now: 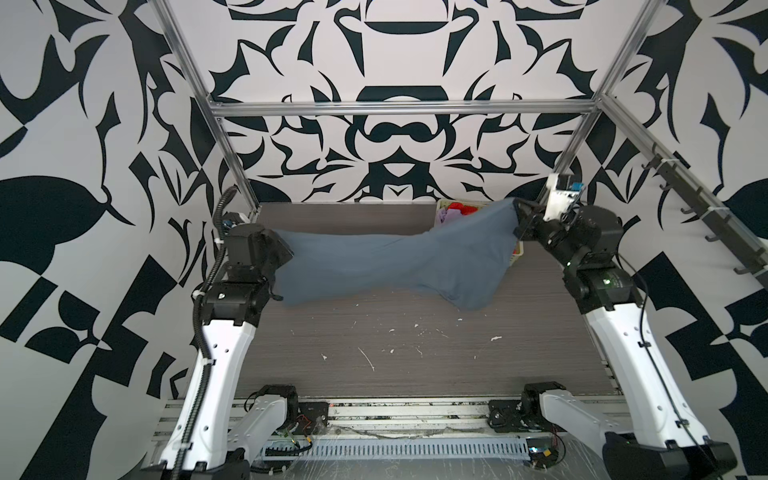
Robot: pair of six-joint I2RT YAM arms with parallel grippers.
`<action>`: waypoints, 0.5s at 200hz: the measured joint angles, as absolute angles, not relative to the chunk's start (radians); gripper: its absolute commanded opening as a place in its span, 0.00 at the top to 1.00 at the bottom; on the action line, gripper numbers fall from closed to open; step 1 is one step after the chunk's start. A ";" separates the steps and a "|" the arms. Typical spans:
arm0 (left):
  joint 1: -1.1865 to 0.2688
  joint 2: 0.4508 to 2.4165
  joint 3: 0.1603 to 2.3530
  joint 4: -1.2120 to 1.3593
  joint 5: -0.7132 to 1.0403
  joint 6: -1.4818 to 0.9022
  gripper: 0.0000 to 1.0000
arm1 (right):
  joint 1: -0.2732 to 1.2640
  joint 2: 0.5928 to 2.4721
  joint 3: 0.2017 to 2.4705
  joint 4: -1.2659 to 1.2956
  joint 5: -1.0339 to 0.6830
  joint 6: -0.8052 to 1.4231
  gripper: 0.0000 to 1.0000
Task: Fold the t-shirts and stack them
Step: 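Lift the grey t-shirt high by two corners with both grippers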
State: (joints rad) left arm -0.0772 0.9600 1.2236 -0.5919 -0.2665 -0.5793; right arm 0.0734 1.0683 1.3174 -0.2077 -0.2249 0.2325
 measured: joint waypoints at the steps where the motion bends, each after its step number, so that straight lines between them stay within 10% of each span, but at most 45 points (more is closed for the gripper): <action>1: -0.077 0.960 1.228 -0.592 -0.266 -0.577 1.00 | 0.073 1.071 1.323 -0.207 -0.225 0.231 1.00; 100: -0.073 1.003 1.520 -0.619 -0.308 -0.424 1.00 | 0.073 1.214 1.707 -0.162 -0.281 0.128 1.00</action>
State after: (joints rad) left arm -0.0731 1.0035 1.5200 -0.6186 -0.3077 -0.4236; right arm 0.0734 1.2144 1.7069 -0.1616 -0.2813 0.1280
